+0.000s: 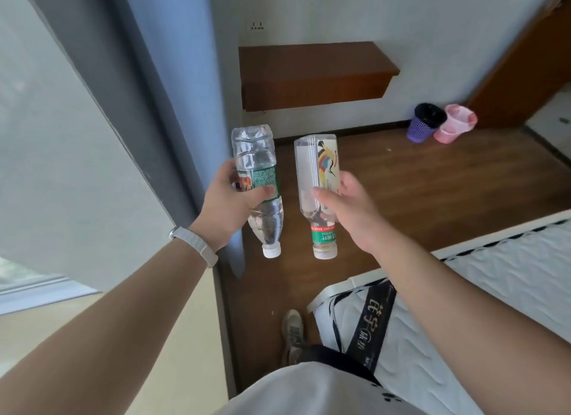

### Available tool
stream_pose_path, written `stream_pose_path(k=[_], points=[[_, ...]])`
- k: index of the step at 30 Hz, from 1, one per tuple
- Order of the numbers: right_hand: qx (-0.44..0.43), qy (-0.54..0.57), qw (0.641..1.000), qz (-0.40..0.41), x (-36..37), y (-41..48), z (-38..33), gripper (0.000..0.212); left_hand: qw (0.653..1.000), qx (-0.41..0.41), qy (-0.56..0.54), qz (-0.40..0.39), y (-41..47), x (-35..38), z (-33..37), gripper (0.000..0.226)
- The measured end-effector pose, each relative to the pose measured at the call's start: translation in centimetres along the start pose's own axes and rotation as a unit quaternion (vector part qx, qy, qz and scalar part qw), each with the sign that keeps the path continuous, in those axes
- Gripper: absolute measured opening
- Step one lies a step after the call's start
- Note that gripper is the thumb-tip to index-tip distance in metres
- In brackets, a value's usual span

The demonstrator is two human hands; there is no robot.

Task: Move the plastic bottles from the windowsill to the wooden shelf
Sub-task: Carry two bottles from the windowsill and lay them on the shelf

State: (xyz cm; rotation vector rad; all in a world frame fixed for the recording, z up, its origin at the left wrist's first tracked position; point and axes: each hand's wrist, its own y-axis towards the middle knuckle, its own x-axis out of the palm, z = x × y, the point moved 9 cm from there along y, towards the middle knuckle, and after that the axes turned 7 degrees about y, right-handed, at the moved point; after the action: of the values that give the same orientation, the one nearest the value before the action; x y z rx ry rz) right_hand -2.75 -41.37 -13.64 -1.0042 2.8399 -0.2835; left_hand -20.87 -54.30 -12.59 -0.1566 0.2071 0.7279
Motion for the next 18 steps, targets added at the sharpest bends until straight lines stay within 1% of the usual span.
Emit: stream_pose_path(k=[4,8,11,13,16,18], points=[[0.011,0.007,1.000,0.002,-1.1,3.2,0.9,0.044,1.000,-0.003,0.005,-0.010,2.6,1.4,-0.5,0.051],[0.008,0.024,1.000,-0.011,-1.9,7.5,1.3,0.045,1.000,-0.012,0.028,-0.004,6.1,2.5,-0.9,0.049],[0.010,0.030,0.999,-0.026,-2.8,10.8,0.9,0.047,0.999,-0.029,0.035,-0.002,9.3,3.5,-0.9,0.057],[0.010,0.039,0.999,-0.031,-3.8,13.0,0.5,0.052,0.998,-0.041,0.036,0.000,11.6,4.5,-0.5,0.057],[0.013,0.049,0.998,-0.029,-5.9,16.3,-0.3,0.069,0.998,-0.034,0.052,-0.005,14.9,6.4,1.1,0.051],[0.012,0.056,0.998,-0.025,-7.3,18.4,-0.9,0.072,0.998,-0.030,0.063,-0.012,16.9,7.8,2.0,0.053]])
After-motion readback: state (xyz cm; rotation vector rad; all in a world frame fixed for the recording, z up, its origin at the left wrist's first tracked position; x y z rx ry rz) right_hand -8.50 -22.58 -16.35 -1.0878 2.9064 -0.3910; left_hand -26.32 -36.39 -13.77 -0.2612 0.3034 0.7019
